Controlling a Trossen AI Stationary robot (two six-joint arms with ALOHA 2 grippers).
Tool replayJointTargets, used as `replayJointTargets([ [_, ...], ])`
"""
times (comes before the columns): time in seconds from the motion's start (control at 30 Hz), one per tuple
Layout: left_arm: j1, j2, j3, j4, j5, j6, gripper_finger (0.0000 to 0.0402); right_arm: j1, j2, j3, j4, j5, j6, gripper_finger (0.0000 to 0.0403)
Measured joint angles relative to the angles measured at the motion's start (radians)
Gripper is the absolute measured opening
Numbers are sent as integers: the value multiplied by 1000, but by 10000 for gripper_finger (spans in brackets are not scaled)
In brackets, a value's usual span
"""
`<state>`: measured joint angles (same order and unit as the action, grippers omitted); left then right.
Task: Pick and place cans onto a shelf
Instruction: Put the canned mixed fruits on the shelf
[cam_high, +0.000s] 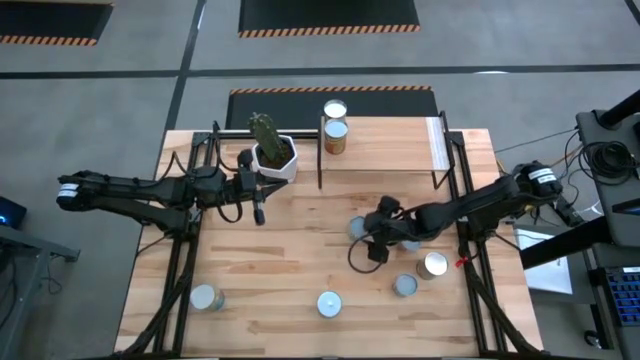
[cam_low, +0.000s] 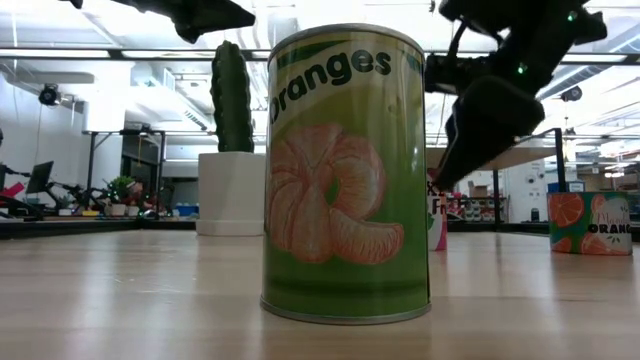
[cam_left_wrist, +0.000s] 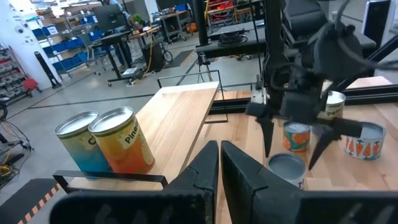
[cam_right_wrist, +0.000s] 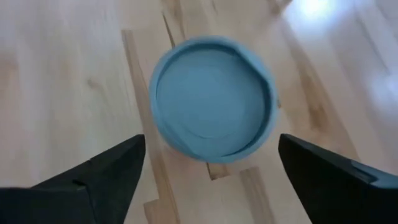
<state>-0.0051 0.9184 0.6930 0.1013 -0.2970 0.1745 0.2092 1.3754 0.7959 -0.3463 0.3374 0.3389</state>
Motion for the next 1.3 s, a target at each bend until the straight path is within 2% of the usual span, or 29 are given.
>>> replayJointTargets([
  [0.33, 0, 0, 0, 4, 0, 5, 1, -13, 65, 0, 122, -3, -70, 360],
  [0.63, 0, 0, 0, 4, 0, 5, 1, -43, 51, 1, 126, -27, -78, 266],
  [0.73, 0, 0, 0, 3, 0, 8, 1, -45, 46, 9, 114, -34, -94, 251],
  [0.9, 0, 0, 0, 3, 0, 8, 1, -45, -2, 57, 81, -53, -121, 266],
  [1.3, 0, 41, -6, -6, 28, -26, 1, -136, -213, 246, -237, -50, -184, 272],
])
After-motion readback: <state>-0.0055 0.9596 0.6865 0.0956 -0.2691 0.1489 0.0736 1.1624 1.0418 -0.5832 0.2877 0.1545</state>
